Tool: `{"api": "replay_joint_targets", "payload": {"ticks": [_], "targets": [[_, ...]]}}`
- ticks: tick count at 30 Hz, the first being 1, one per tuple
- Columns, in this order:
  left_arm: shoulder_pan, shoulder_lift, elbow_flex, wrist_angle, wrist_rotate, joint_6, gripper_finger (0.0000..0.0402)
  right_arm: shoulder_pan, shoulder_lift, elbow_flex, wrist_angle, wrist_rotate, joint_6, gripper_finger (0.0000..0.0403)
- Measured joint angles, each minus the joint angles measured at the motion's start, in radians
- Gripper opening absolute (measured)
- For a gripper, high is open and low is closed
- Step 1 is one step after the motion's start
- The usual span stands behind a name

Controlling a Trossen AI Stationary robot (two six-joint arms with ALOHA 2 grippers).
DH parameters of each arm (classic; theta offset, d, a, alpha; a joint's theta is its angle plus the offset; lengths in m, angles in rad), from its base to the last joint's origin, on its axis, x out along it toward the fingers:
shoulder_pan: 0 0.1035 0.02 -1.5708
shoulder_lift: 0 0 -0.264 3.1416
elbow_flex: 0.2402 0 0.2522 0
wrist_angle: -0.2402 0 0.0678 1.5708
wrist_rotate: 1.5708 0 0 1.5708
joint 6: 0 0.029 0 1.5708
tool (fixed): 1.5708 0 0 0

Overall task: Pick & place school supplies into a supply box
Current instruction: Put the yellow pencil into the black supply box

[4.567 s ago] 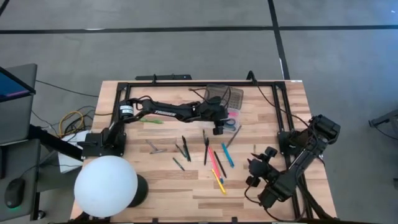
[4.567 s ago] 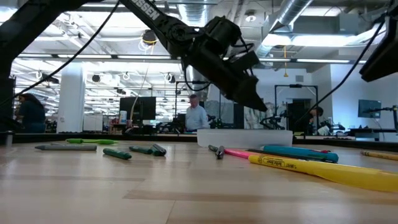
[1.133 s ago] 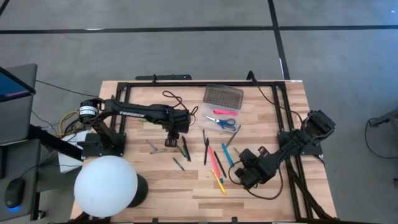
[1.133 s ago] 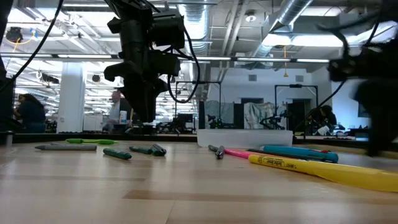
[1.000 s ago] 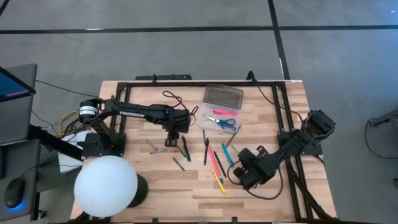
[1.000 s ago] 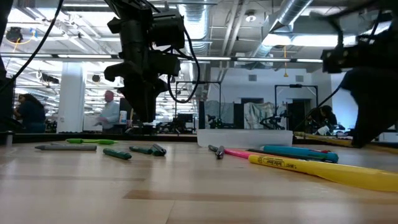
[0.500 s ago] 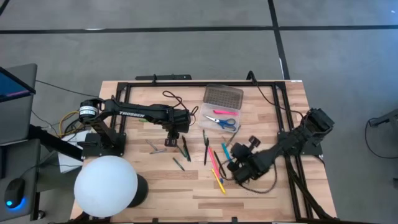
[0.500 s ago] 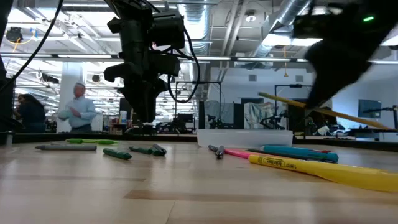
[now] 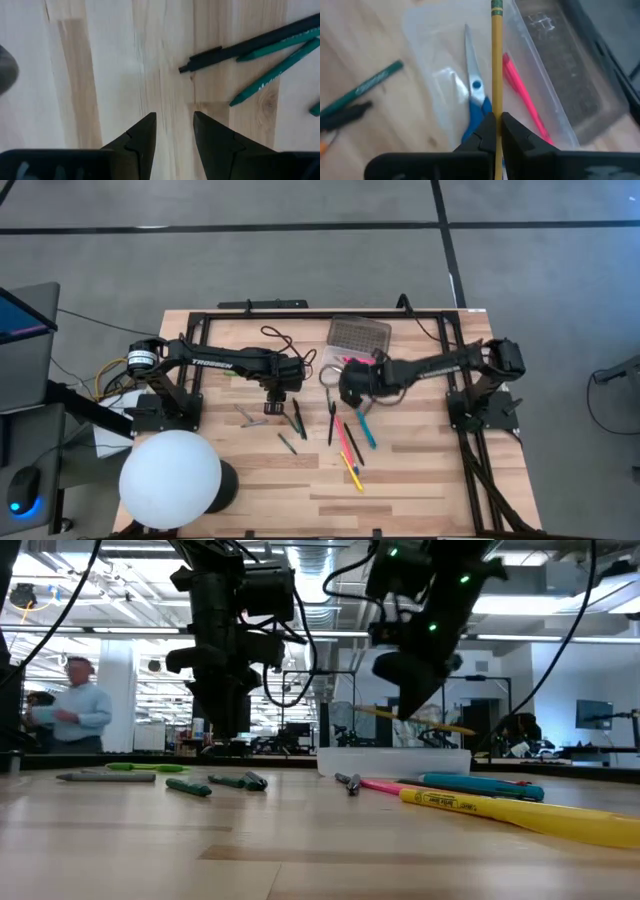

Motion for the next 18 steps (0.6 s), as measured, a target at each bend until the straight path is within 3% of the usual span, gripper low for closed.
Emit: {"api": "replay_joint_targets", "payload": {"ticks": [10, 18], "targets": [[-0.001, 0.000, 0.000, -0.060, 0.001, -0.053, 0.0126, -0.114, -0.001, 0.000, 0.020, -0.107, -0.041, 0.0005], [0.000, 0.000, 0.000, -0.060, 0.001, -0.054, 0.0126, -0.150, -0.001, 0.000, 0.031, -0.101, -0.046, 0.0066]]}}
